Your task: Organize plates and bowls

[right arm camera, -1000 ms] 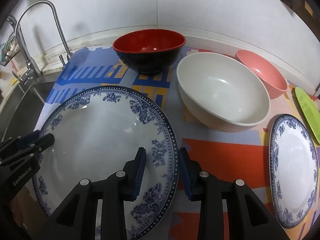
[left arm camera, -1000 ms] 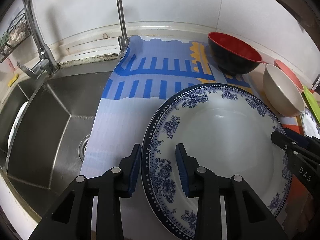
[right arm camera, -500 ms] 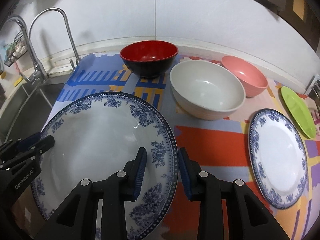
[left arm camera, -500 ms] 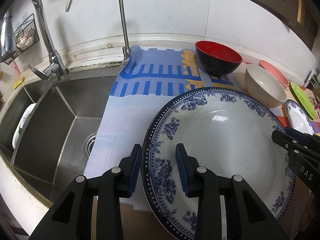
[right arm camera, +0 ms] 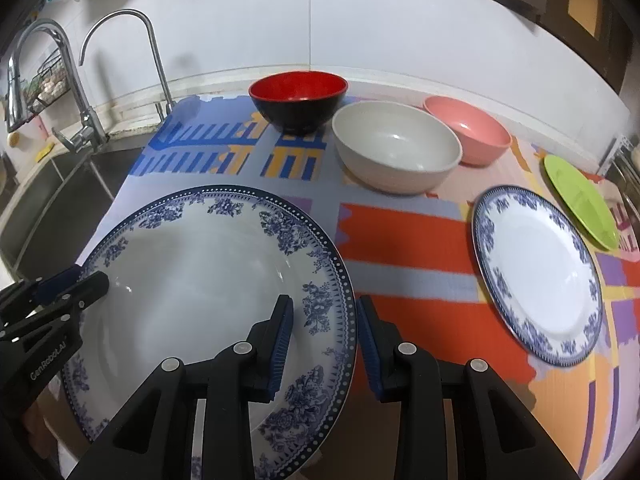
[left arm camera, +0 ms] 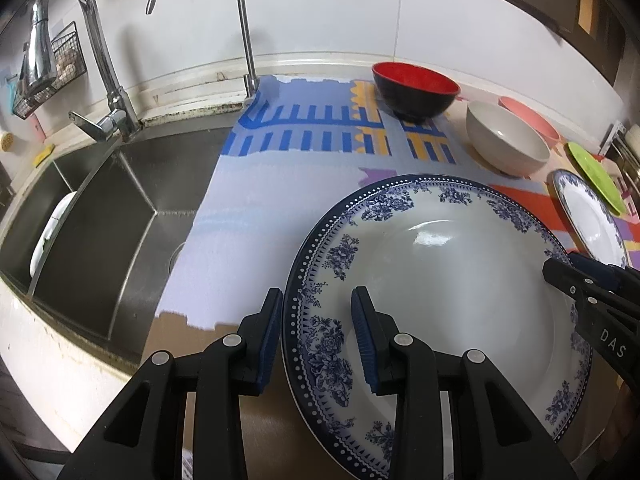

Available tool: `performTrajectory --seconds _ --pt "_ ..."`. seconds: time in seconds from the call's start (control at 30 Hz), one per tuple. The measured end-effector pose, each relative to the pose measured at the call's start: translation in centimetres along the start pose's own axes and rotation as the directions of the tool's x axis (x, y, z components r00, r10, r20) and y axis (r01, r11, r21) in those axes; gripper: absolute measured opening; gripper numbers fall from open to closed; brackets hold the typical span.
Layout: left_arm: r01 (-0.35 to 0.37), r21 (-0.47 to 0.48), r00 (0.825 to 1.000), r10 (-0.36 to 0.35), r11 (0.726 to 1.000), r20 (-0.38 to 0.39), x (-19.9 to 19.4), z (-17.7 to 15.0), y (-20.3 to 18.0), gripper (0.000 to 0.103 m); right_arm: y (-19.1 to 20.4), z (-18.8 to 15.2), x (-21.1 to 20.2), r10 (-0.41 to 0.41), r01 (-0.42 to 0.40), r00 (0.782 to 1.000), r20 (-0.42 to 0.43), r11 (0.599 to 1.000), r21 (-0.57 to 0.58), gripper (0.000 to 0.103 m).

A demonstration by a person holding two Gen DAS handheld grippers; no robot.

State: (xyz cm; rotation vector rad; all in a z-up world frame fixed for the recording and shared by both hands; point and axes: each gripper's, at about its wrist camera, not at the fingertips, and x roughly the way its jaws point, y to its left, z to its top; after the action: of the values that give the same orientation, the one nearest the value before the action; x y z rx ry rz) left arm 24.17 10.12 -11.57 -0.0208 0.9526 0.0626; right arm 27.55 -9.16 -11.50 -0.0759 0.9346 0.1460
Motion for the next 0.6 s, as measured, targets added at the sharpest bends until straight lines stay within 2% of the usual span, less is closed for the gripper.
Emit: performTrajectory --seconds 0.6 --pt "-0.004 0.004 0.998 0.004 1.0 -0.056 0.0 -2.5 -1.1 0.035 -1.3 -3.4 -0.3 0.014 -0.012 0.998 -0.066 1.0 0.023 0.034"
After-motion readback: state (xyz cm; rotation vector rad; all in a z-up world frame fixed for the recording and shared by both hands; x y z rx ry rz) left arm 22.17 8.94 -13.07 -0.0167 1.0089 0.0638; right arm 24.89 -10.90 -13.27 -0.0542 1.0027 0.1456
